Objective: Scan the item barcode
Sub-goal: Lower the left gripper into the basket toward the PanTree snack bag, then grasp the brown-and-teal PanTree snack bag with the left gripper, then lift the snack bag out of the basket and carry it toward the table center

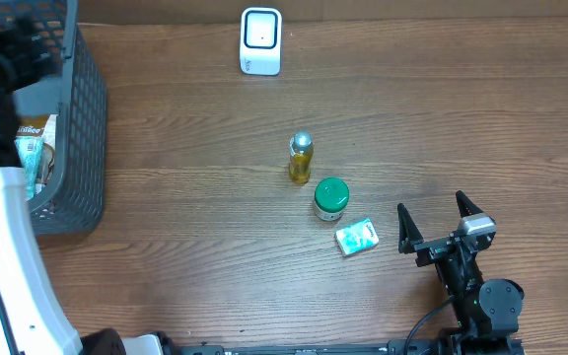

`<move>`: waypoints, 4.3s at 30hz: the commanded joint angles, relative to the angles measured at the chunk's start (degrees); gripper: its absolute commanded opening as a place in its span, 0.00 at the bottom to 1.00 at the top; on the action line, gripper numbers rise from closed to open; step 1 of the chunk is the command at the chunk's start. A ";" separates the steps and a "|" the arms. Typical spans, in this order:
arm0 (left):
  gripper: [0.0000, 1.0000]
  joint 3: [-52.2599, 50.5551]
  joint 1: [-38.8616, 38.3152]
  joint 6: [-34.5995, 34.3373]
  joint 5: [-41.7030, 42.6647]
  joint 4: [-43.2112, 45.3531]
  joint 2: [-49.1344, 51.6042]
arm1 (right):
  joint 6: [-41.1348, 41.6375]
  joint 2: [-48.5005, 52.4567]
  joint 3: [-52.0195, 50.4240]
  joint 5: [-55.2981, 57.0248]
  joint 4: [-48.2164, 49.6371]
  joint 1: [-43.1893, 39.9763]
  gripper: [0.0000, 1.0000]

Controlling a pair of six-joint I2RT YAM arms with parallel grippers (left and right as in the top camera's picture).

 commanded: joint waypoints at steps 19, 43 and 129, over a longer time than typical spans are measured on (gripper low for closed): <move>0.99 0.44 11.26 16.81 2.71 -5.55 33.11 | -0.28 -0.52 -0.61 0.15 0.28 0.31 1.00; 0.99 -5.92 11.30 17.59 -1.42 -4.24 43.56 | -0.26 -0.52 -0.61 0.15 0.28 0.31 1.00; 0.11 -44.89 -46.18 -38.27 -13.92 6.12 3.17 | -0.26 -0.52 -0.61 0.15 0.28 0.31 1.00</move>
